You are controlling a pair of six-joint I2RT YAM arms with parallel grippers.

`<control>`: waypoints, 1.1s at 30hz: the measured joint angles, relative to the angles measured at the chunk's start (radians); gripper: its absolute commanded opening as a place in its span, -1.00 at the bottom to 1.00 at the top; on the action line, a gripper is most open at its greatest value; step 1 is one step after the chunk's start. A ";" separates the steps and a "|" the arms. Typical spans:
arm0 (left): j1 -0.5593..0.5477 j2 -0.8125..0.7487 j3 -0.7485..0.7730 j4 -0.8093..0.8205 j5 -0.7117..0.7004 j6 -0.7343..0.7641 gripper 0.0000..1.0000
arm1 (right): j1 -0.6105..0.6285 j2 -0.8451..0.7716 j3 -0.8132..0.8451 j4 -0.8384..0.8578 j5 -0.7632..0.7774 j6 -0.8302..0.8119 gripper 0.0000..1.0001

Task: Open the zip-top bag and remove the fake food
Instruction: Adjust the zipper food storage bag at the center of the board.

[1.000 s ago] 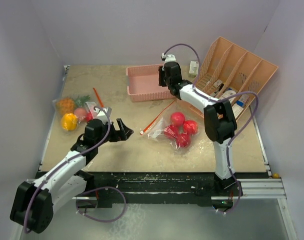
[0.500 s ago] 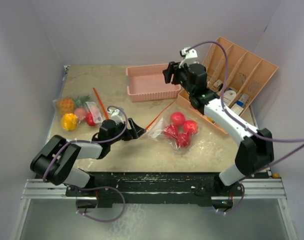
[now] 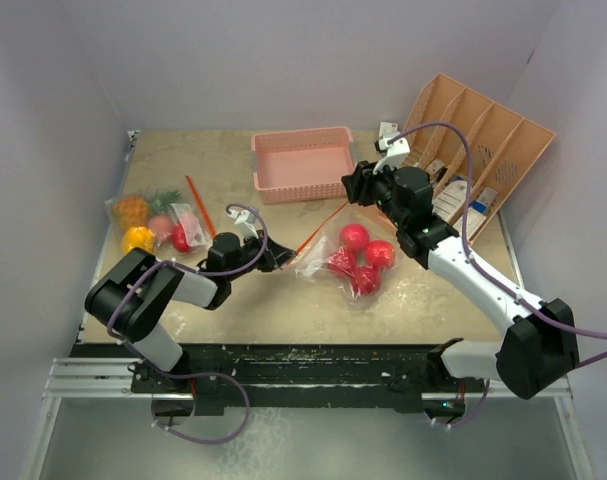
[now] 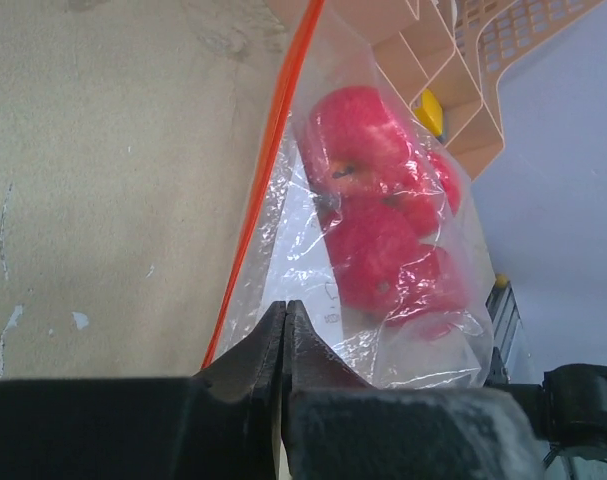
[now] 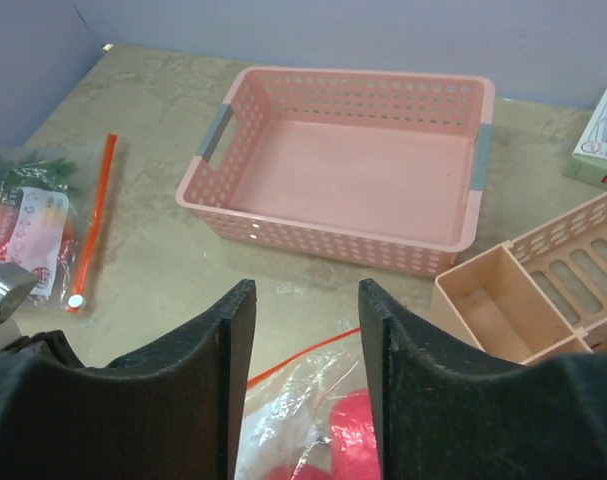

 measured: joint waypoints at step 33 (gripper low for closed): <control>-0.106 -0.008 -0.155 0.099 -0.280 -0.277 0.87 | 0.000 -0.005 -0.015 -0.021 -0.144 -0.015 0.20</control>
